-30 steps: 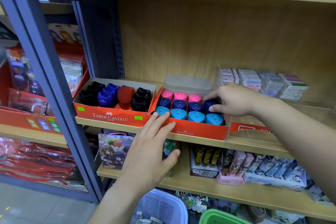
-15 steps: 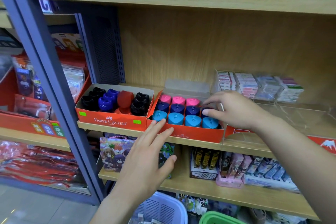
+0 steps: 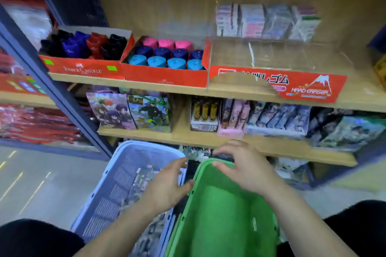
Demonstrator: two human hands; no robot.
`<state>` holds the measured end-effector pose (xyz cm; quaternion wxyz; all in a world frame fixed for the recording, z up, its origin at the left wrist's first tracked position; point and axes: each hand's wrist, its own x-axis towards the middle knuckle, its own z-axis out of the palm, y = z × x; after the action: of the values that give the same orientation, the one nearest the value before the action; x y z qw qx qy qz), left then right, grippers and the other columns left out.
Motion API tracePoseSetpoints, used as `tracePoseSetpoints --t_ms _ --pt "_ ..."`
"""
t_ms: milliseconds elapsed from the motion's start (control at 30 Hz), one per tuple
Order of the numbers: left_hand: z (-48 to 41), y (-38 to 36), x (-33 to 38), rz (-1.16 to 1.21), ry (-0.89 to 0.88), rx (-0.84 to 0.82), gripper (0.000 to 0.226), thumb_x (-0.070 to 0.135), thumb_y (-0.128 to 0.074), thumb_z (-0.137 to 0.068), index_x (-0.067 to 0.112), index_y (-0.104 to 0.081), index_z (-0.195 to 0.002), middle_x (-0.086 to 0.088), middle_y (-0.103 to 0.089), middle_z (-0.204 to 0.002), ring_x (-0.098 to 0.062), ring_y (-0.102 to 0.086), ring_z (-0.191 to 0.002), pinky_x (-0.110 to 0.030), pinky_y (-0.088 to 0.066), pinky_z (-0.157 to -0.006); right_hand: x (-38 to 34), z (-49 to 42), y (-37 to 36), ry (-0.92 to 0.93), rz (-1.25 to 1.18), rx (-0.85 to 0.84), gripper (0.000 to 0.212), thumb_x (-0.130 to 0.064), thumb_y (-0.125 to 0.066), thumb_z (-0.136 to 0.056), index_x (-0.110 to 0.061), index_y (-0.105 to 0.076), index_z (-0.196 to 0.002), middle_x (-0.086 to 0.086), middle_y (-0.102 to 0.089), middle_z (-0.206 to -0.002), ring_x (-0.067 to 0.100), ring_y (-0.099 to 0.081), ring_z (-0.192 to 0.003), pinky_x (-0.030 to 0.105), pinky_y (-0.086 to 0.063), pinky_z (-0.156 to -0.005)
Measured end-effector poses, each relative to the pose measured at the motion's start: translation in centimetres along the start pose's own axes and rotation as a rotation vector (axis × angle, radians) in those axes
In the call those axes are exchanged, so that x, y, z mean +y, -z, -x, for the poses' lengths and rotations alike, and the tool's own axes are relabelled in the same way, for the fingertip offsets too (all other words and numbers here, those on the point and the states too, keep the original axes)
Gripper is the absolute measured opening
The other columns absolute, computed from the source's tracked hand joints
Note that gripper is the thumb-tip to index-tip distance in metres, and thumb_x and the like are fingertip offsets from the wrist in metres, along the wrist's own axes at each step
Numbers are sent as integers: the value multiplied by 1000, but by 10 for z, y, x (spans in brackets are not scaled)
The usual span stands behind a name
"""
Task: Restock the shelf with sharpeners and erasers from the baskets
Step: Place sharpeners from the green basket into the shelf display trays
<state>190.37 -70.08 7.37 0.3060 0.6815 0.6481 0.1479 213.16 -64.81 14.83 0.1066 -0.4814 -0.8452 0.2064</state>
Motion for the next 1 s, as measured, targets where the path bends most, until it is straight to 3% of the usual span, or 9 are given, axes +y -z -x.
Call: tracePoseSetpoints --t_ms 133,367,433,533,633,733,833,933,1000 --pt "6 -64 -13 -230 -35 -226 78 41 -64 -93 16 -27 -158 -7 -37 -158 -22 -37 -144 -27 -27 -118 63 19 -74 -225 -23 -224 36 -41 -66 -94 -21 -69 -124 0 -69 -124 18 -64 -109 29 -48 -92" --pt "16 -113 -64 -601 -44 -255 102 52 -64 -89 15 -3 -162 -9 -6 -168 -31 -6 -155 -49 -15 -125 120 42 -214 -485 -119 -535 48 -33 -68 -94 -11 -59 -136 11 -63 -137 28 -61 -121 34 -48 -102" --pt "26 -127 -80 -611 -65 -236 104 52 -64 -89 14 0 -162 -9 -7 -169 -31 0 -156 -51 -11 -126 122 52 -252 -501 -131 -622 55 -34 -68 -93 -13 -54 -142 13 -59 -141 30 -58 -124 34 -46 -102" --pt "27 -138 -96 -589 -114 -173 100 50 -61 -88 13 -4 -162 -12 -17 -167 -33 -3 -157 -53 -17 -125 121 76 -298 -570 -160 -743 63 -38 -69 -91 -17 -48 -147 14 -52 -145 31 -54 -127 33 -44 -102" --pt "27 -146 -106 -498 -152 -91 92 46 -58 -84 9 -18 -159 -14 -30 -161 -34 -11 -155 -52 -19 -125 122 105 -331 -699 -199 -776 70 -43 -73 -85 -21 -48 -146 13 -43 -151 31 -48 -132 35 -43 -108" --pt "26 -150 -110 -416 -159 -62 89 44 -57 -85 11 -21 -160 -12 -31 -160 -33 -9 -155 -50 -16 -126 124 124 -349 -733 -102 -808 67 -47 -68 -87 -19 -48 -144 13 -38 -147 36 -35 -136 42 -36 -113" --pt "25 -151 -112 -389 -168 -44 87 43 -58 -85 14 -23 -160 -10 -35 -157 -35 -11 -155 -55 -22 -123 124 131 -355 -740 -76 -836 60 -50 -66 -88 -17 -52 -136 14 -44 -140 34 -45 -127 40 -41 -107" --pt "23 -152 -112 -383 -174 -48 88 44 -59 -84 16 -24 -159 -9 -36 -156 -37 -13 -154 -59 -25 -120 126 138 -360 -726 -170 -876 44 -42 -77 -82 -20 -62 -118 11 -50 -128 27 -55 -112 32 -47 -96" --pt "22 -152 -111 -377 -168 -51 88 45 -59 -83 17 -23 -159 -9 -36 -156 -37 -13 -153 -60 -27 -119 126 141 -363 -723 -243 -893 46 -36 -82 -78 -20 -62 -115 10 -51 -124 25 -59 -104 32 -49 -94"
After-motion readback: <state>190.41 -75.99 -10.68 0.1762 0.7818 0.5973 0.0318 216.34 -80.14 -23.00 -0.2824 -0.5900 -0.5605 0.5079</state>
